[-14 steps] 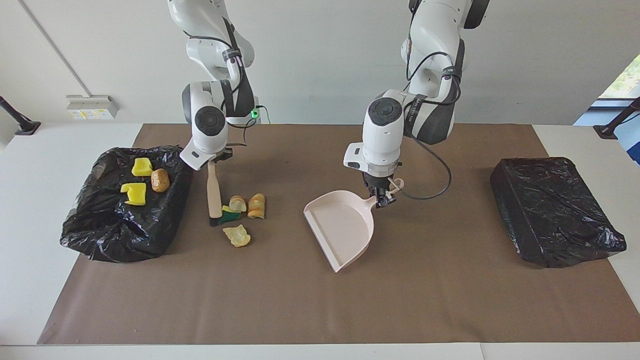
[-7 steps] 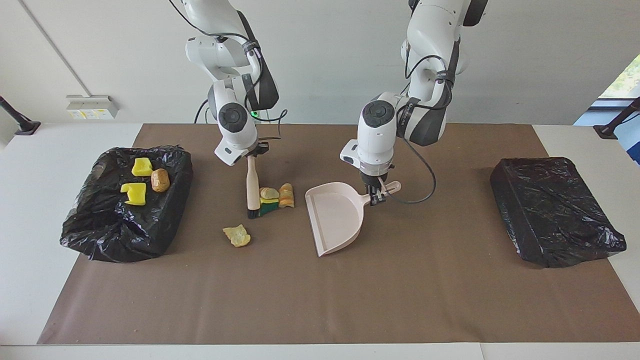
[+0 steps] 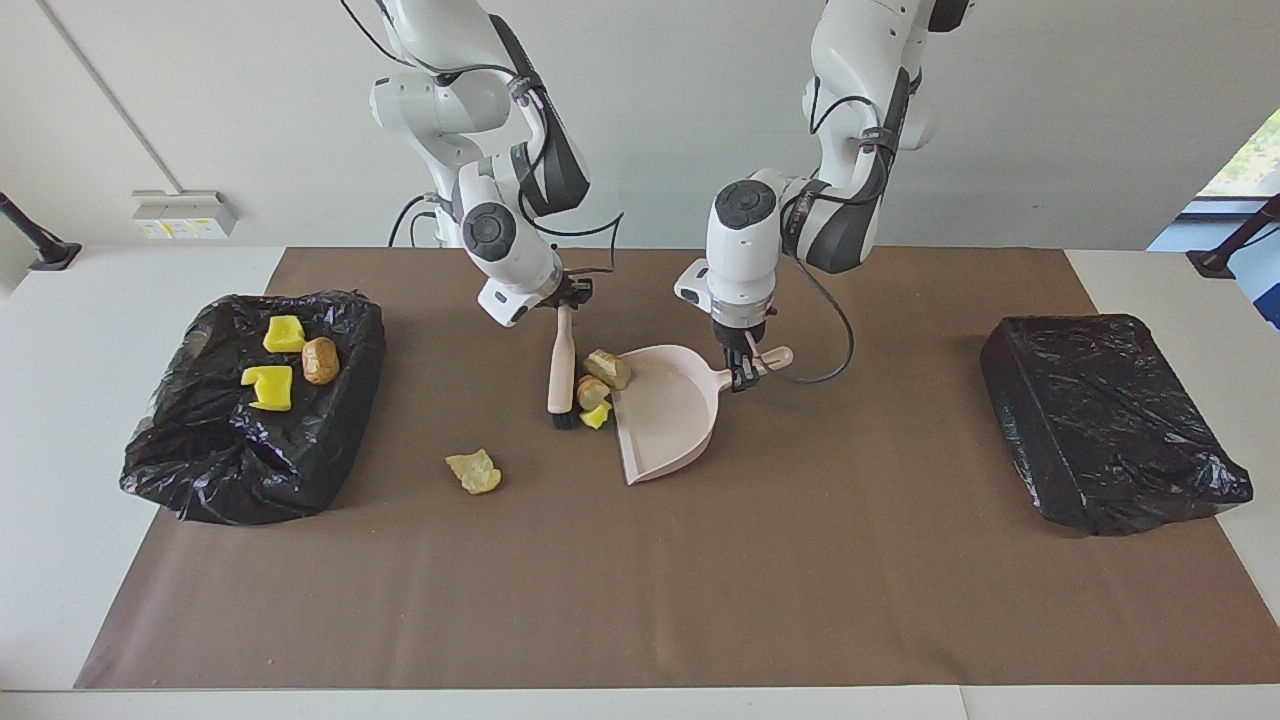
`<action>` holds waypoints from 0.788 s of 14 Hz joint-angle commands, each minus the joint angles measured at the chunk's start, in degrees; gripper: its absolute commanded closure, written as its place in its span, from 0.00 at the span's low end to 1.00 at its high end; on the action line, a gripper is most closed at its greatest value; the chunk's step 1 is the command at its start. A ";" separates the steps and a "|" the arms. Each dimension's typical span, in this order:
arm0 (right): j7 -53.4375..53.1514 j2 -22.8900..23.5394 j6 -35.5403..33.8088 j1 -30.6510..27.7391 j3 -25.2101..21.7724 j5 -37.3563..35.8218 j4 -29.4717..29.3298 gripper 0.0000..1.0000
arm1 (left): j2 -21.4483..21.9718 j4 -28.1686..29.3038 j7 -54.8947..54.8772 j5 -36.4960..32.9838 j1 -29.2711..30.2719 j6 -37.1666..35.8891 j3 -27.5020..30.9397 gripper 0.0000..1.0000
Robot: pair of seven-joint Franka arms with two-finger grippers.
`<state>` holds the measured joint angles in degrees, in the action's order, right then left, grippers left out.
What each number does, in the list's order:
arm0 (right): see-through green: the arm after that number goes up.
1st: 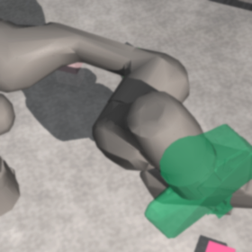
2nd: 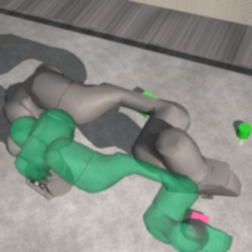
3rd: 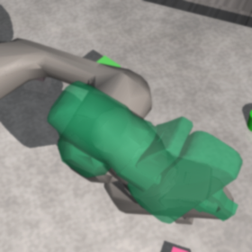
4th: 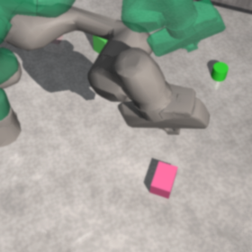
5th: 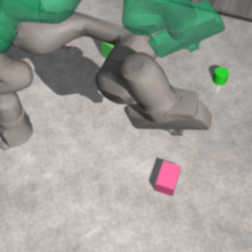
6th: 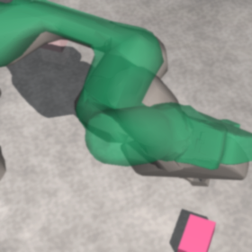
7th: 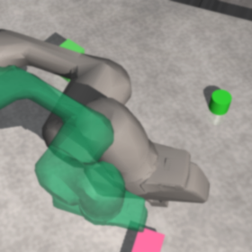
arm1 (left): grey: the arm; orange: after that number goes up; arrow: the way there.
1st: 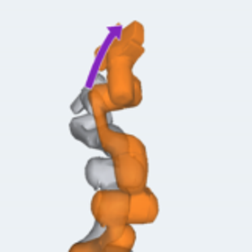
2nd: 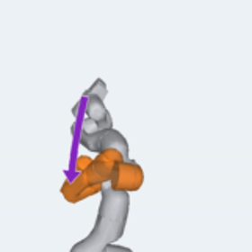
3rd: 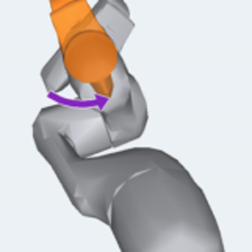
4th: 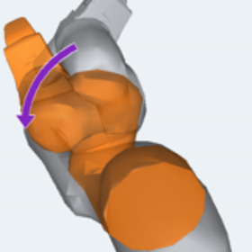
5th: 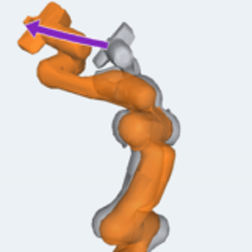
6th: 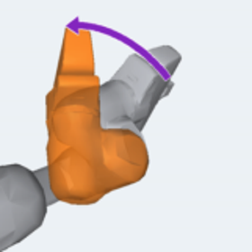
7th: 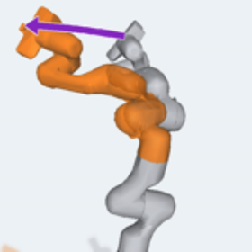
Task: Sweep and dump trash in bin
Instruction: 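Hold the dustpan with the left gripper while the right gripper sweeps scraps in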
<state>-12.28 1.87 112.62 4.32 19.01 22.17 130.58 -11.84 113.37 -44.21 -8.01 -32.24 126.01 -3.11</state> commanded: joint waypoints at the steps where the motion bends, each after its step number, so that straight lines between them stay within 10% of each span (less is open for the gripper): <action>1: 1.38 3.22 -0.29 1.55 0.33 3.30 -4.88 1.00 | 2.17 4.04 -0.62 -1.39 -0.28 3.63 0.39 1.00; 7: 5.25 5.17 -3.61 1.48 0.15 10.08 -10.69 1.00 | 2.17 4.40 -0.53 -1.39 -0.11 4.69 0.39 1.00; 11: 5.25 1.56 -17.13 -2.99 -0.82 -4.46 -16.22 1.00 | 2.09 4.40 0.44 -0.95 -0.02 5.65 0.39 1.00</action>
<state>-8.68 5.11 101.53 4.66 17.97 23.90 117.31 -11.22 115.36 -44.41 -8.04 -32.11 129.21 -2.92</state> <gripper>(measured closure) 0.736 0.687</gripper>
